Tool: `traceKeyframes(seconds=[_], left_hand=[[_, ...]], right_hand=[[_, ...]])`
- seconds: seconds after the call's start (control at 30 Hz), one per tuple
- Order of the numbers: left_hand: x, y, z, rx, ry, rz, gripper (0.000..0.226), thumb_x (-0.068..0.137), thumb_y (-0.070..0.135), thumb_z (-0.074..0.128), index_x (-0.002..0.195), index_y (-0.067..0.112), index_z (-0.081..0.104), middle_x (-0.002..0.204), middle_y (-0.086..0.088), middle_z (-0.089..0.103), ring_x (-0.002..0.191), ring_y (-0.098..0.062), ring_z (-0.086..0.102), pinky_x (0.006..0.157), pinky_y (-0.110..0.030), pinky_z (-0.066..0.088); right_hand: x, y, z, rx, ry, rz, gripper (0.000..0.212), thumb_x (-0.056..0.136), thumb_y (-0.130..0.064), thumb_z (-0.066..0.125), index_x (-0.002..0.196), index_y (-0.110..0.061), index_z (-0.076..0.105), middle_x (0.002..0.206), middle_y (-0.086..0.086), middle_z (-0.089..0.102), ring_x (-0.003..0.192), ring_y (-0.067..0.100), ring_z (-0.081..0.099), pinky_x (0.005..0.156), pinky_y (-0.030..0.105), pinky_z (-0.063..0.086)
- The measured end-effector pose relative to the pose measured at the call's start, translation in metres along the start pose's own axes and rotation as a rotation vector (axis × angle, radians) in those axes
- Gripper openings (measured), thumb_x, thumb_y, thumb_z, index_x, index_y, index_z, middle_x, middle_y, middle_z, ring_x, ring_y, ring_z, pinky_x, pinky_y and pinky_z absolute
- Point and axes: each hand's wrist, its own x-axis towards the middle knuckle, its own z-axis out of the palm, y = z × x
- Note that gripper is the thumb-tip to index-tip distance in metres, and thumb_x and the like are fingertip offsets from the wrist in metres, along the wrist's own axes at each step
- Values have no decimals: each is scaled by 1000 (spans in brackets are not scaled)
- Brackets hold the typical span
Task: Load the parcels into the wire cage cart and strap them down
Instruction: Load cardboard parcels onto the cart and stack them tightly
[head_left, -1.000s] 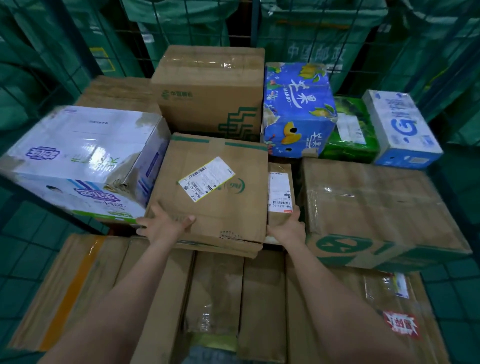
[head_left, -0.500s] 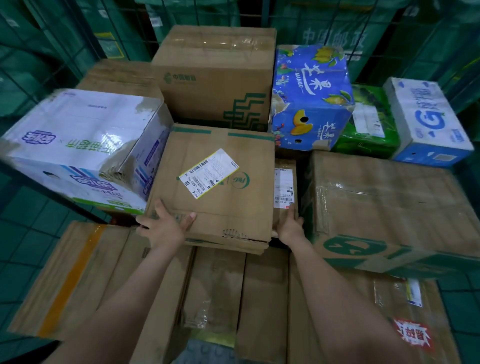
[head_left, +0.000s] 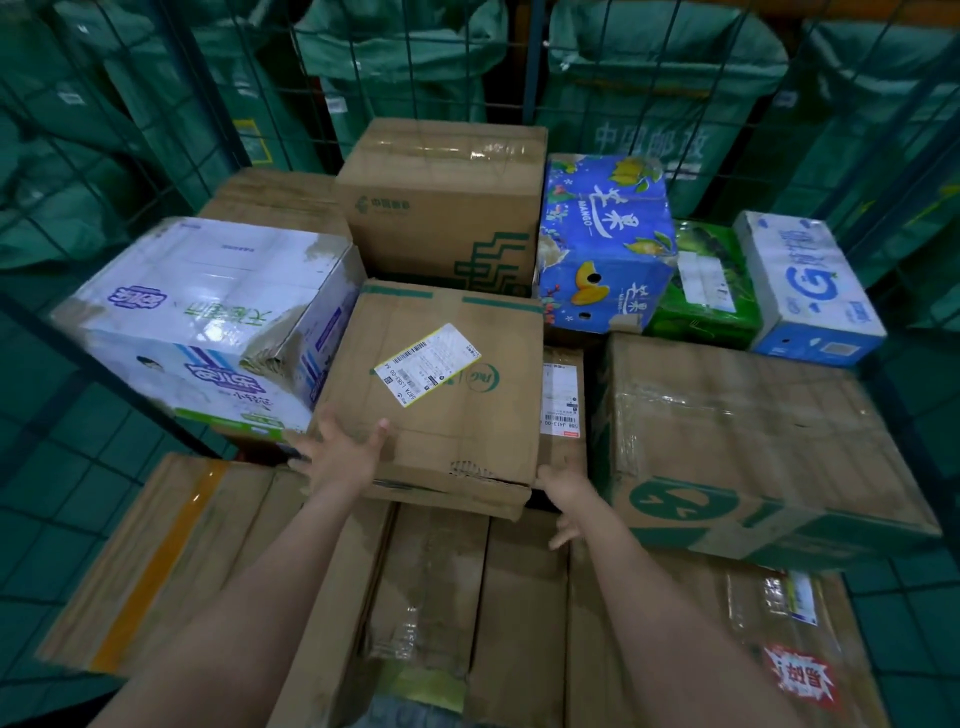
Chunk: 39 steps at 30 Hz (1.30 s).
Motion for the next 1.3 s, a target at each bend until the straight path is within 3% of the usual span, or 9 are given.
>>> traceKeyframes(seconds=[0.1, 0.2, 0.47, 0.67, 0.8, 0.97, 1.1, 1.2, 1.3], left_hand=[[-6, 4, -3, -343, -18, -199, 91, 86, 39, 64, 150, 14, 4, 154, -20, 12, 138, -39, 25, 110, -46, 29], [-12, 15, 2, -659, -179, -289, 84, 87, 24, 63, 148, 15, 6, 130, -16, 49, 111, -31, 55, 96, -42, 44], [-22, 7, 11, -554, -287, -116, 102, 75, 26, 71, 150, 26, 2, 151, -6, 30, 131, -29, 39, 110, -41, 32], [-33, 3, 8, -576, -411, -104, 105, 72, 31, 70, 151, 28, 0, 156, -3, 17, 138, -26, 30, 112, -41, 28], [-38, 5, -1, -577, -484, -128, 128, 44, 38, 74, 151, 30, 2, 151, 0, 27, 129, -25, 41, 107, -46, 36], [-39, 5, -23, -413, -529, -44, 84, 91, 18, 58, 151, 18, 0, 152, -6, 26, 131, -28, 39, 104, -36, 37], [-40, 14, -48, -380, -524, 18, 73, 95, 17, 51, 151, 20, 5, 137, -7, 42, 90, -20, 53, 67, -30, 43], [-48, 16, -73, -326, -513, 77, 72, 95, 23, 52, 150, 23, 7, 146, -6, 36, 81, -15, 53, 85, -33, 43], [-56, 5, -90, -335, -560, 69, 69, 96, 23, 51, 150, 22, 9, 148, -8, 36, 108, -27, 57, 99, -39, 43]], right_hand=[[-15, 3, 9, 352, -194, 199, 59, 100, -34, 44, 147, -7, 22, 149, 24, 27, 126, 47, 41, 93, 56, 47], [-18, -10, 24, 755, -261, 122, 52, 100, -38, 43, 140, -4, 37, 138, 25, 45, 120, 42, 50, 91, 51, 48], [-16, -26, 53, 972, -124, 58, 36, 101, -6, 37, 136, 3, 40, 137, 22, 47, 127, 37, 45, 102, 54, 38], [-15, -23, 67, 1000, 76, 63, 36, 99, -7, 41, 135, -2, 42, 138, 17, 47, 125, 34, 47, 100, 48, 42], [-29, -33, 67, 992, 105, 87, 37, 98, -4, 35, 134, -6, 44, 136, 15, 47, 125, 32, 45, 104, 47, 40], [-46, -50, 64, 774, 177, 50, 32, 97, -11, 38, 123, 1, 53, 129, 17, 54, 116, 32, 54, 103, 46, 42], [-64, -55, 63, 614, 247, 4, 31, 96, -10, 40, 121, 4, 53, 99, 14, 58, 79, 24, 49, 96, 44, 47], [-84, -59, 59, 557, 236, -50, 31, 97, -9, 41, 124, 3, 51, 84, 8, 47, 71, 22, 42, 85, 38, 46], [-96, -61, 58, 453, 231, -84, 32, 97, -11, 42, 125, 2, 51, 92, 8, 48, 81, 23, 45, 76, 31, 37]])
